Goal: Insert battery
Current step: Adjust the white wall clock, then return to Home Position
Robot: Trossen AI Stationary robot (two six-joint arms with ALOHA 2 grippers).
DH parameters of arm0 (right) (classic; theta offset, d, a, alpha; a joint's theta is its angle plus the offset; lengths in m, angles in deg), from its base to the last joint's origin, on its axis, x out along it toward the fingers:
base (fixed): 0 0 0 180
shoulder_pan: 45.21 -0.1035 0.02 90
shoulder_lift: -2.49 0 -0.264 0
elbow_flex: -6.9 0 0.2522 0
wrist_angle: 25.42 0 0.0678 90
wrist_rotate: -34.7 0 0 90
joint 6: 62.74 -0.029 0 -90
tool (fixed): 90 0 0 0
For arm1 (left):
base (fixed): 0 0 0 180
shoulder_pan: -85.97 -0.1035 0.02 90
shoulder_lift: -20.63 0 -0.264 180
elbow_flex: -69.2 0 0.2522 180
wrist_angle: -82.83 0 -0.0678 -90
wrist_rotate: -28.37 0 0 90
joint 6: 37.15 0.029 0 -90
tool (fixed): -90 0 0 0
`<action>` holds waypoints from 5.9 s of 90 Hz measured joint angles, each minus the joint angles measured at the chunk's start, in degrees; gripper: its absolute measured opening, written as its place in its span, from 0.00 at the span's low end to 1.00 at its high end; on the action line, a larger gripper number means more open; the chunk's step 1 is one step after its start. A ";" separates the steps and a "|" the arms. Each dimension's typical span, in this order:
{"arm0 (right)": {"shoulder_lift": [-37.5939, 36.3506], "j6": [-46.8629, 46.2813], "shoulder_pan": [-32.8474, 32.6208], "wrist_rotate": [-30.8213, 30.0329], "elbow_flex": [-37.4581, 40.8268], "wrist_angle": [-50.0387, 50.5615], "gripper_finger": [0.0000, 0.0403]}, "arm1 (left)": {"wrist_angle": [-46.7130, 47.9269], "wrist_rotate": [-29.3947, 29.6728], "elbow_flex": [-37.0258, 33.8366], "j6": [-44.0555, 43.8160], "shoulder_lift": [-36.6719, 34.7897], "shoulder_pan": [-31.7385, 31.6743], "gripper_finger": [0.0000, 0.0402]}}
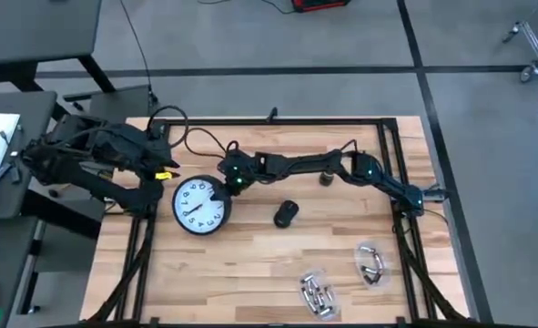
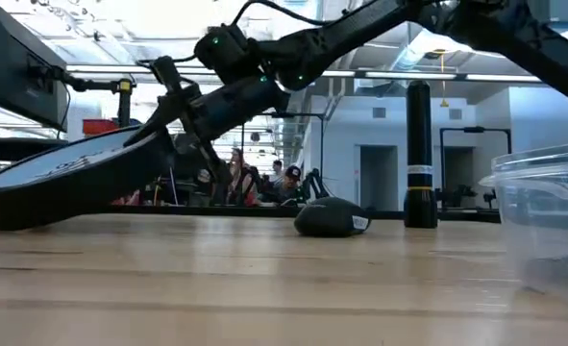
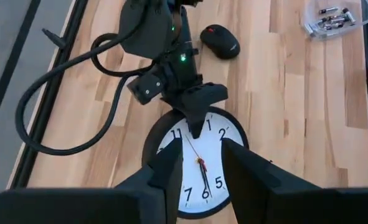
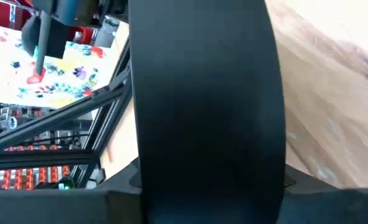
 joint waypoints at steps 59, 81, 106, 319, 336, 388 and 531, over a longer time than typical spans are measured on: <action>0.34 -0.16 0.76 -0.75 0.17 1.73 0.63 | 0.06 -0.13 0.00 0.71 -0.04 0.02 0.22; 0.30 0.20 1.37 -0.58 -0.30 5.55 0.63 | 0.08 -0.13 0.00 1.07 -0.04 0.02 0.22; 0.27 5.34 1.26 -4.25 -3.00 14.66 0.63 | 0.08 -0.11 0.00 1.75 -0.04 0.02 0.22; -120.02 54.33 -20.80 -21.30 84.61 -6.31 0.01 | -14.49 -6.95 -0.04 5.28 0.34 0.06 0.13; -125.84 53.97 -17.68 -18.46 96.85 -16.57 0.01 | -16.42 -9.35 -0.04 5.31 0.22 0.00 0.13; -133.82 49.24 -9.44 -21.32 112.69 -19.11 0.01 | -16.48 -9.62 -0.04 0.32 0.20 0.00 0.13; -136.37 44.80 -6.96 -22.91 112.89 -7.32 0.01 | -54.42 -9.55 -51.50 3.45 -34.83 0.00 0.13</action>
